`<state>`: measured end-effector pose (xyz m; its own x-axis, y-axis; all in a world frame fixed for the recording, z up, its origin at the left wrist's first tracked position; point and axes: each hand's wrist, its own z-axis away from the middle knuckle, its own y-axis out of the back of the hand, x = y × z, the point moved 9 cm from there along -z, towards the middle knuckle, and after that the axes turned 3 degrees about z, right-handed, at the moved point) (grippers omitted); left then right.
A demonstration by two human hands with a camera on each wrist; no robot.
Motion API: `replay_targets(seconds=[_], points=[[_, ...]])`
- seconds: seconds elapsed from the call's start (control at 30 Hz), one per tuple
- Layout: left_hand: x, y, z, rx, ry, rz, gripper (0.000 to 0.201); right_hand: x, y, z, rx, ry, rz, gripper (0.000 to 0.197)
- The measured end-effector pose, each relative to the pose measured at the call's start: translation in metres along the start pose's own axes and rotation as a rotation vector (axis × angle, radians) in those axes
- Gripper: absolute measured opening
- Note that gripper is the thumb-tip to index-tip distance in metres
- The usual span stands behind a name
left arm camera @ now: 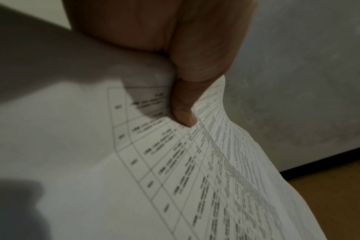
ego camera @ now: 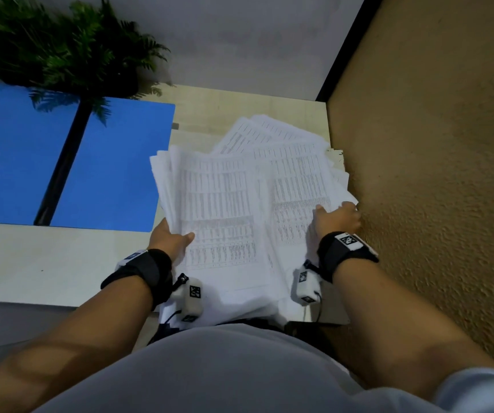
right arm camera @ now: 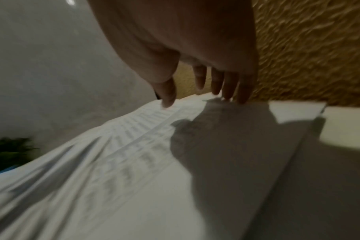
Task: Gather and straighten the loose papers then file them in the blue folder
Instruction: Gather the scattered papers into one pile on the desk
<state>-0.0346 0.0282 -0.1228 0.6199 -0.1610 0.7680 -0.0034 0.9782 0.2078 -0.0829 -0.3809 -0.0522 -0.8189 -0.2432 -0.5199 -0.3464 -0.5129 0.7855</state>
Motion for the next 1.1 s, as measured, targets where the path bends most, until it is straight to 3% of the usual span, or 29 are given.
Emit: replay_targets(seconds=[0.07, 0.2, 0.27, 0.37, 0.47, 0.53, 0.6, 0.77, 0.87, 0.97, 1.07, 1.1], points=[[-0.005, 0.003, -0.006, -0.009, 0.011, 0.003, 0.046, 0.01, -0.007, -0.01, -0.155, -0.021, -0.065, 0.071], [-0.02, -0.002, -0.014, -0.071, 0.06, 0.042, 0.052, 0.013, -0.03, -0.004, -0.373, 0.011, -0.199, 0.037], [-0.024, -0.005, -0.015, -0.094, 0.075, 0.078, 0.055, 0.023, -0.048, -0.003, -0.441, -0.02, -0.278, 0.031], [-0.026, -0.009, -0.017, -0.123, 0.081, 0.095, 0.06, 0.023, -0.059, 0.003, -0.476, -0.06, -0.473, 0.045], [-0.024, -0.013, -0.015, -0.138, 0.083, 0.095, 0.059, 0.006, -0.059, 0.026, -0.562, -0.087, -0.461, 0.018], [-0.023, -0.013, -0.013, -0.138, 0.093, 0.098, 0.058, 0.004, -0.046, 0.022, -0.433, -0.098, -0.444, 0.029], [-0.023, -0.013, -0.011, -0.14, 0.099, 0.101, 0.058, -0.009, -0.015, 0.015, -0.217, 0.003, -0.379, 0.038], [-0.022, -0.012, -0.01, -0.145, 0.085, 0.072, 0.061, -0.058, 0.105, 0.025, 0.277, 0.261, -0.373, 0.029], [-0.017, -0.013, -0.004, -0.151, 0.078, 0.062, 0.057, -0.095, 0.171, 0.048, 0.423, 0.43, -0.437, 0.025], [-0.013, -0.015, 0.002, -0.166, 0.074, 0.049, 0.052, -0.12, 0.17, 0.063, 0.228, 0.51, -0.578, 0.014], [-0.003, -0.014, 0.007, -0.133, 0.028, 0.012, 0.039, -0.112, 0.096, 0.071, -0.103, 0.426, -0.411, 0.016], [0.0, -0.013, 0.009, -0.121, 0.007, -0.014, 0.043, -0.104, 0.067, 0.076, -0.21, 0.401, -0.362, 0.016]])
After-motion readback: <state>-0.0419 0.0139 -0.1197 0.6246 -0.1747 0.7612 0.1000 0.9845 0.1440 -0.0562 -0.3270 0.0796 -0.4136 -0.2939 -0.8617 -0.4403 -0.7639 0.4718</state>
